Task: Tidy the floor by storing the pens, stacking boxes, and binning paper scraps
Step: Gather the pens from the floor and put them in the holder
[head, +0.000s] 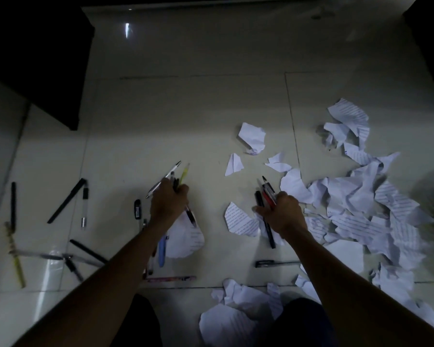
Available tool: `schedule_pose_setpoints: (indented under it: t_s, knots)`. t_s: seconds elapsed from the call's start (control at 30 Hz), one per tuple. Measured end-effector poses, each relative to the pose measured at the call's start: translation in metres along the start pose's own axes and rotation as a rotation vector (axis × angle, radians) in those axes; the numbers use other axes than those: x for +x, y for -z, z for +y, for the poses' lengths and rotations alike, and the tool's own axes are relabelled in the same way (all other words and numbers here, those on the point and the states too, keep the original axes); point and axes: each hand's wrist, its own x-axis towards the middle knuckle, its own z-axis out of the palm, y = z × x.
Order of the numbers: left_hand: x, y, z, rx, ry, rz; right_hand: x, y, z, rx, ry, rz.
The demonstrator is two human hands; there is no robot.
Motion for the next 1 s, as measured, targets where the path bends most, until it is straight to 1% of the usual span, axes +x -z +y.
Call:
schedule_pose_setpoints:
  t_s: [0.07, 0.13, 0.23, 0.37, 0.53, 0.7, 0.8, 1.0]
  knots:
    - [0.015, 0.013, 0.002, 0.085, -0.041, 0.055, 0.001, -0.002, 0.000, -0.003, 0.018, 0.000]
    - [0.030, 0.023, 0.001, 0.177, -0.078, 0.070, 0.000, -0.002, 0.001, 0.006, 0.050, 0.026]
    - [0.049, 0.034, -0.005, 0.214, -0.085, 0.033, 0.002, -0.004, 0.000, 0.003, 0.102, 0.044]
    - [0.063, 0.041, -0.010, 0.266, -0.073, -0.006, 0.007, -0.004, -0.002, -0.039, 0.120, 0.056]
    - [0.072, 0.042, -0.015, 0.309, -0.090, -0.005, 0.015, -0.007, -0.007, -0.070, 0.084, 0.070]
    - [0.073, 0.041, -0.018, 0.425, -0.181, -0.020, 0.019, -0.011, -0.011, -0.098, 0.113, 0.086]
    - [0.069, 0.043, -0.020, 0.431, -0.160, -0.017, 0.018, -0.009, -0.013, -0.168, 0.145, 0.102]
    - [0.060, 0.053, -0.024, 0.482, -0.097, -0.022, 0.011, 0.003, -0.015, -0.260, 0.191, 0.044]
